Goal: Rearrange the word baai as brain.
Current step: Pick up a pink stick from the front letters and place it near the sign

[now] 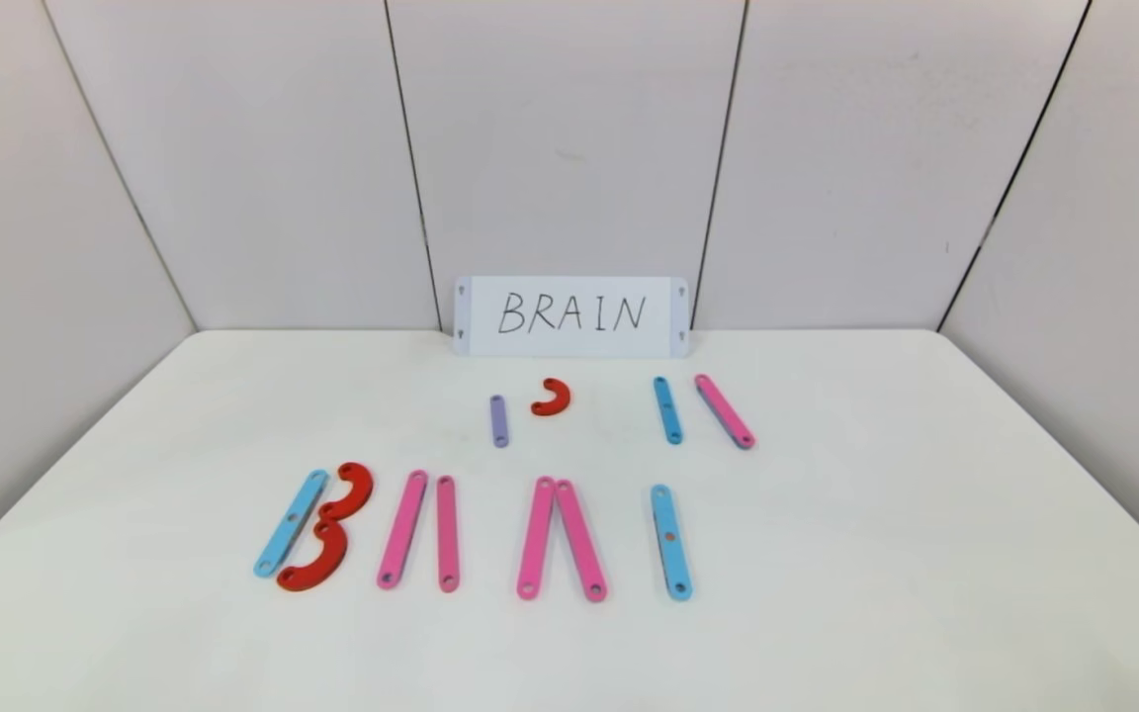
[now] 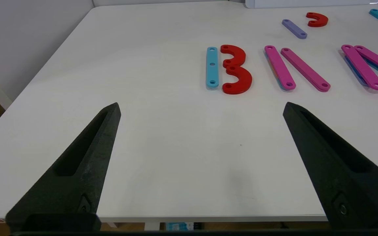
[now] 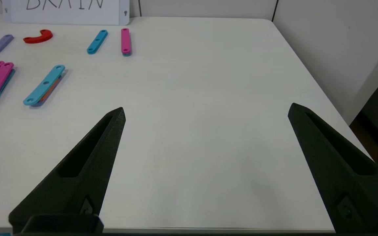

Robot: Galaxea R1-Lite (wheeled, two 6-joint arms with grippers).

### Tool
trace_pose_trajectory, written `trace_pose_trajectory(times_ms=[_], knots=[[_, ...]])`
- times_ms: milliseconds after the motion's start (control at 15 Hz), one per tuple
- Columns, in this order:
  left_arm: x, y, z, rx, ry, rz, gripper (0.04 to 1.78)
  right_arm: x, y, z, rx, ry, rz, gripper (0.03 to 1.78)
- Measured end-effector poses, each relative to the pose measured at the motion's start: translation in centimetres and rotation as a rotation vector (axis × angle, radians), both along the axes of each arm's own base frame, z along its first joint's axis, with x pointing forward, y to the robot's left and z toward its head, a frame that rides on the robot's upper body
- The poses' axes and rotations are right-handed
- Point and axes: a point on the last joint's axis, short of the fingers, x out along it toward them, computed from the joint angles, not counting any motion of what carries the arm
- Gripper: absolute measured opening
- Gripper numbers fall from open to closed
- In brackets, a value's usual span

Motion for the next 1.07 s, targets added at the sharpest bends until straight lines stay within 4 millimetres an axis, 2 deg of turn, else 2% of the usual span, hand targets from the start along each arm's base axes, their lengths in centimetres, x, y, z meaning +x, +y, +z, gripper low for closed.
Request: trace_pose_trajectory(times_ms=[200, 400, 600, 800, 1067], knots=[[-0.2, 0.0, 0.7, -0.001, -0.014, -0.001, 1.74, -0.3, 0.0, 0.8, -0.002, -0.020, -0.006, 1.74], [-0.3, 0.0, 2.6, -0.003, -0.031, -0.003, 1.74, -0.7, 0.0, 3.5, 0.000, -0.041, -0.001, 1.74], [0.2, 0.0, 6.0, -0.004, -0.022, -0.004, 1.74, -0.3, 0.0, 7.4, -0.001, -0.044, 0.008, 1.74], [1.4, 0.0, 9.9, -0.003, -0.003, -0.011, 1.74, 1.0, 0.0, 11.5, -0.001, -0.032, 0.025, 1.74], [4.9, 0.0, 14.5, -0.003, 0.062, -0.018, 1.74, 4.0, 0.2, 16.1, 0.001, 0.009, 0.089, 1.74]])
